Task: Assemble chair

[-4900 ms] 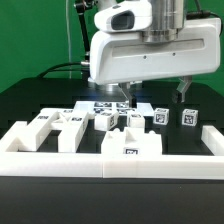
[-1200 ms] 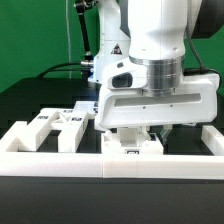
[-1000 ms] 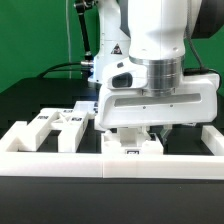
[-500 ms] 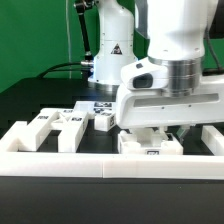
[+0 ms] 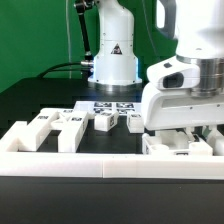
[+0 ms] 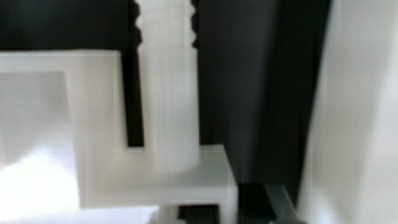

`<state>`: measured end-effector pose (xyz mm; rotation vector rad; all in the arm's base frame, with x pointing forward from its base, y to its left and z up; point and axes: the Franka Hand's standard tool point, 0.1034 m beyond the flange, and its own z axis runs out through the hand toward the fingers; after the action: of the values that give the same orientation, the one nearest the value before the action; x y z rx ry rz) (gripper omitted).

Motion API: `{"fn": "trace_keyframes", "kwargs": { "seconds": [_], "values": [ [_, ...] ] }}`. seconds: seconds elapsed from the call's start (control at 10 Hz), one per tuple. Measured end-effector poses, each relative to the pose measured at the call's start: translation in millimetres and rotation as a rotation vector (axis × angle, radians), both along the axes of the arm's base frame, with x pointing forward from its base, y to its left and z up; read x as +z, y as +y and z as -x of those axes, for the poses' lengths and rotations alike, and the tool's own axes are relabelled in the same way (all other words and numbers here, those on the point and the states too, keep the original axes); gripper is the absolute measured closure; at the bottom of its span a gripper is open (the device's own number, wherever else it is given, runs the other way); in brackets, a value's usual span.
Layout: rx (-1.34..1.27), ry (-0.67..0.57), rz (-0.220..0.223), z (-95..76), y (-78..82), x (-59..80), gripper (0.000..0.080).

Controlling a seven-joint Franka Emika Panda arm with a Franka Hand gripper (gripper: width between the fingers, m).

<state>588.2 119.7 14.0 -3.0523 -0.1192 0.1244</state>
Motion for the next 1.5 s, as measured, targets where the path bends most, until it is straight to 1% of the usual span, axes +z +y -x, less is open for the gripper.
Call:
{"fn": "trace_keyframes", "kwargs": {
  "seconds": [0.1,0.5,0.6,0.7,0.8,0.9,1.0,1.1,1.2,1.3,1.5],
  "values": [
    [-0.022,-0.002,0.000,-5.8,2.7,-1.2,0.0762],
    [-0.072,-0.003,0.003,-9.3,5.6,-1.4,0.0762],
    [-0.075,-0.003,0.008,-9.5,1.8,-2.0,0.0682],
    [-0.080,-0.002,0.014,-9.7,-3.6,-2.6,0.0682],
    [-0.085,-0.002,0.020,-10.0,-9.3,-2.9,0.0480],
    [-0.089,-0.002,0.028,-9.8,-15.4,-2.9,0.0344],
    [-0.094,-0.001,0.033,-10.1,-20.5,-2.9,0.0344],
    [-0.097,-0.003,0.035,-11.2,-22.8,-0.3,0.0191],
    [-0.100,-0.007,0.033,-13.5,-23.7,6.6,0.0162],
    [-0.102,-0.016,0.029,-16.8,-22.6,15.2,0.0162],
    [-0.102,-0.023,0.024,-22.0,-25.2,37.8,0.0152]
  ]
}}
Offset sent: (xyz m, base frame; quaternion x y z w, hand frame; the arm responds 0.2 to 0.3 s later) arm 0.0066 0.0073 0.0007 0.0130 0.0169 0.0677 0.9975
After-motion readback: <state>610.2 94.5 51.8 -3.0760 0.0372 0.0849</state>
